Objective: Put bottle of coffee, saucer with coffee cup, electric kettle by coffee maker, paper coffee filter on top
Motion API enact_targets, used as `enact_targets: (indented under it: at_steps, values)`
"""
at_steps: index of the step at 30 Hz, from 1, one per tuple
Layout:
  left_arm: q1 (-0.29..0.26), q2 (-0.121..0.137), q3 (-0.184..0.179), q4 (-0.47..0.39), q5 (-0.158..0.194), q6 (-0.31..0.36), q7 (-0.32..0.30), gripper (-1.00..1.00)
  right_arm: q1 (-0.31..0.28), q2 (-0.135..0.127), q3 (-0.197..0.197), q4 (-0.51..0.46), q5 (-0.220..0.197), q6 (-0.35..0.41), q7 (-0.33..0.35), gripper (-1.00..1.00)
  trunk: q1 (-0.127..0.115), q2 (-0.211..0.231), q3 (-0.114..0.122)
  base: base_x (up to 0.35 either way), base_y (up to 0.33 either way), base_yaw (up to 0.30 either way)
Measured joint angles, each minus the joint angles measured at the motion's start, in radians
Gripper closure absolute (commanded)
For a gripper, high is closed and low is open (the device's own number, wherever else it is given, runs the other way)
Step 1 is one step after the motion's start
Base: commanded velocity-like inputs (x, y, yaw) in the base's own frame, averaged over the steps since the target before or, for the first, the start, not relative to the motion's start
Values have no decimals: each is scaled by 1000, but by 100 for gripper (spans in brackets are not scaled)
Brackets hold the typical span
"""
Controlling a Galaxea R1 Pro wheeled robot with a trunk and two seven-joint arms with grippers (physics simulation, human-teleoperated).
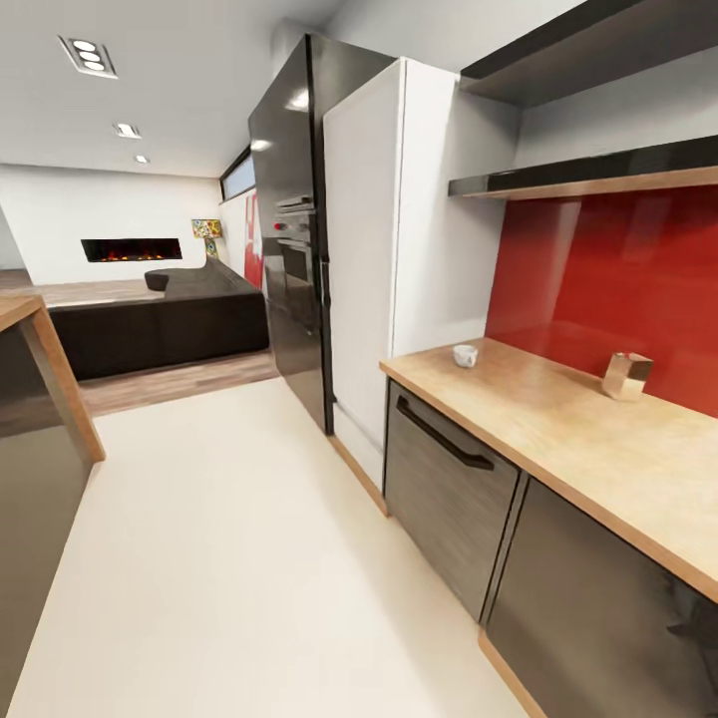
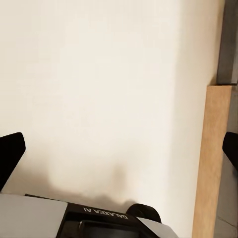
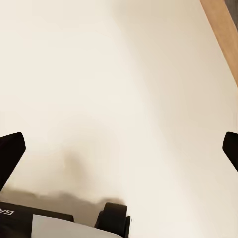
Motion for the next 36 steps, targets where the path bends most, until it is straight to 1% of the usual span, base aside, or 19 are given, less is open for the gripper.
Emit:
enact_targets:
  at_steps: [3,7,8,10,14,15,17,19,20,25,26,27,31,32,34,36]
  values:
    - [0,0,0,0,0,0,0,-100,0,0,0,0,0,0,0,-100,0,0,0,309,200,0]
    - [0,0,1,0,0,0,0,-100,-1,3,5,-6,-3,1,8,-100,1,0,0,44,30,0]
    - [0,0,1,0,0,0,0,-100,-6,14,7,-15,-5,3,40,-100,1,0,0,13,9,0]
    - [0,0,0,0,0,0,0,-100,-10,21,9,-23,-5,4,80,-100,1,0,0,9,6,0]
    - [0,-1,0,0,0,0,0,-100,-27,34,10,-57,-6,6,187,-100,1,0,0,5,3,0]
    - [0,-1,0,0,0,0,0,-100,-39,49,10,-85,-7,9,230,-100,1,0,0,2,1,0]
    - [0,-1,0,0,0,0,0,-100,-52,67,11,-123,-6,24,261,-100,1,0,0,2,1,0]
    - [0,-1,0,0,0,0,0,-100,-64,87,14,-168,-6,56,279,-100,1,0,0,1,0,0]
    - [0,-2,-1,0,0,0,0,-100,-73,109,15,-225,-3,108,289,-100,1,0,0,0,0,0]
    - [0,-11,-1,0,0,0,0,-100,-89,160,25,-415,1,279,309,-100,1,0,0,0,0,0]
    - [0,-14,-1,0,0,-1,0,-100,-91,174,50,-496,-4,340,322,-100,1,0,0,0,0,0]
    - [0,-15,0,0,0,-1,0,-100,-93,180,69,-540,-4,371,331,-100,1,0,0,0,0,0]
    - [0,-19,0,0,0,-1,0,-100,-98,193,163,-715,-11,506,363,-100,1,0,0,0,0,0]
    - [0,-20,-1,0,0,-1,0,-100,-101,197,205,-809,-16,582,371,-100,1,0,0,0,0,0]
    - [0,-21,0,0,0,-1,0,-100,-106,203,241,-919,-17,660,375,-100,1,0,0,0,0,0]
    - [0,-22,0,0,0,-1,0,-100,-127,211,268,-1014,-17,735,380,-100,1,0,0,0,0,0]
